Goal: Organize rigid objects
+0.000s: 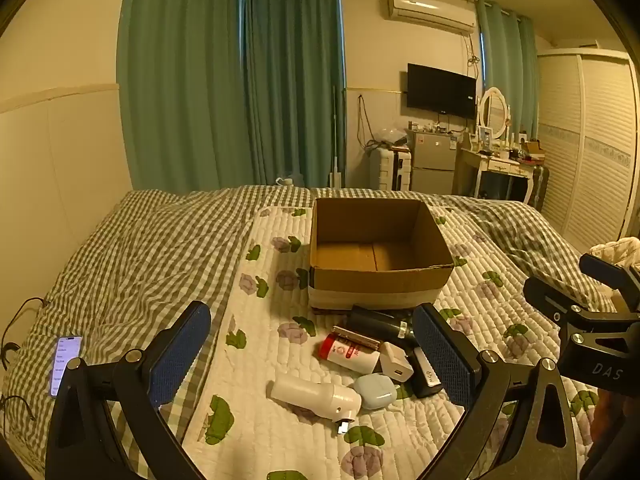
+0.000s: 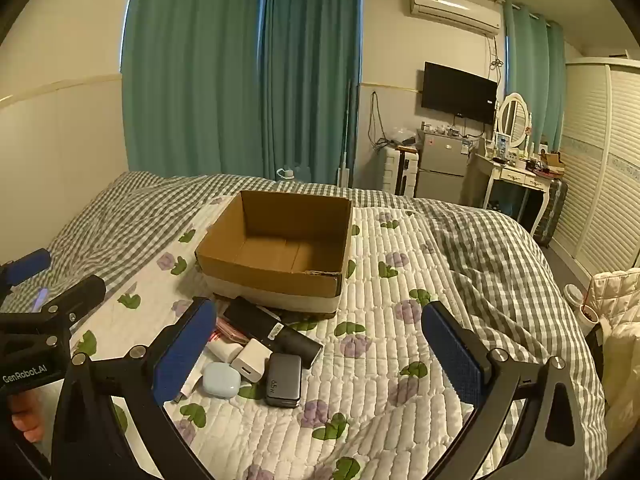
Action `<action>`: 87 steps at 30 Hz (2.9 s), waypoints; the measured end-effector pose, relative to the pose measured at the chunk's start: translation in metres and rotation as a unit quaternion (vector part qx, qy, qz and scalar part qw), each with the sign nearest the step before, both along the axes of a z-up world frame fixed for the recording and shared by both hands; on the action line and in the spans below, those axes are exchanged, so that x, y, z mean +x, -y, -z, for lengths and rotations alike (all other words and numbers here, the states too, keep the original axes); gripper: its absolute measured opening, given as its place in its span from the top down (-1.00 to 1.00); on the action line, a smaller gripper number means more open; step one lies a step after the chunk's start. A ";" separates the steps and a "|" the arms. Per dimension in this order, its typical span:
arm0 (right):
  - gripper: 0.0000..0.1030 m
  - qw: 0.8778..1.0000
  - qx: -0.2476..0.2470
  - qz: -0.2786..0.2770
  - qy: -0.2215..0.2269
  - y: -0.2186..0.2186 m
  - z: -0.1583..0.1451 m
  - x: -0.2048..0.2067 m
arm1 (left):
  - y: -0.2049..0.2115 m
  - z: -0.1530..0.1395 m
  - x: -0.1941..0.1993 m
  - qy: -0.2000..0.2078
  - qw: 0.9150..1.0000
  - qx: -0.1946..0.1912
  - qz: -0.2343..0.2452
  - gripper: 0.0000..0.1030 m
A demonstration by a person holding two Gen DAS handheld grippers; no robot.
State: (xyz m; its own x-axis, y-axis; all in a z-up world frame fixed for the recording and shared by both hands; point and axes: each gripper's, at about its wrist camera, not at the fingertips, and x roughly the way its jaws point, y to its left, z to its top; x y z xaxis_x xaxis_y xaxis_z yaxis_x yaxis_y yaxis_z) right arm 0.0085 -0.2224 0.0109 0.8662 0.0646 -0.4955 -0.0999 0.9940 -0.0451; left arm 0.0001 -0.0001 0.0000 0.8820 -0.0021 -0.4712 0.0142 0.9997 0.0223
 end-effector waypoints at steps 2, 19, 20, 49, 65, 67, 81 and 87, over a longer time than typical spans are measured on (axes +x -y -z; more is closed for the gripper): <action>-1.00 1.000 0.001 0.000 -0.006 0.000 0.000 0.000 | -0.001 0.000 0.000 -0.002 1.000 -0.002 0.004 -1.00; -1.00 1.000 -0.002 0.001 -0.004 0.001 0.003 0.001 | 0.001 0.005 -0.004 -0.002 1.000 -0.006 0.006 -1.00; -1.00 1.000 -0.002 0.001 -0.004 0.000 0.004 0.001 | 0.002 0.005 -0.004 -0.001 1.000 -0.007 0.006 -1.00; -1.00 1.000 -0.004 0.008 -0.007 0.002 0.010 -0.002 | 0.002 0.007 -0.003 -0.005 1.000 -0.005 0.005 -1.00; -1.00 1.000 -0.006 0.009 -0.009 0.000 0.010 -0.001 | 0.002 0.010 -0.003 -0.010 1.000 -0.005 0.006 -1.00; -1.00 1.000 -0.006 0.008 -0.010 0.000 0.010 -0.001 | 0.002 0.010 -0.004 -0.011 1.000 -0.005 0.007 -1.00; -1.00 1.000 -0.007 0.006 -0.011 -0.002 0.010 -0.001 | 0.001 0.010 -0.003 -0.013 1.000 -0.004 0.006 -1.00; -1.00 1.000 -0.011 0.002 -0.012 -0.003 0.010 -0.002 | 0.002 0.010 -0.003 -0.013 1.000 -0.004 0.005 -1.00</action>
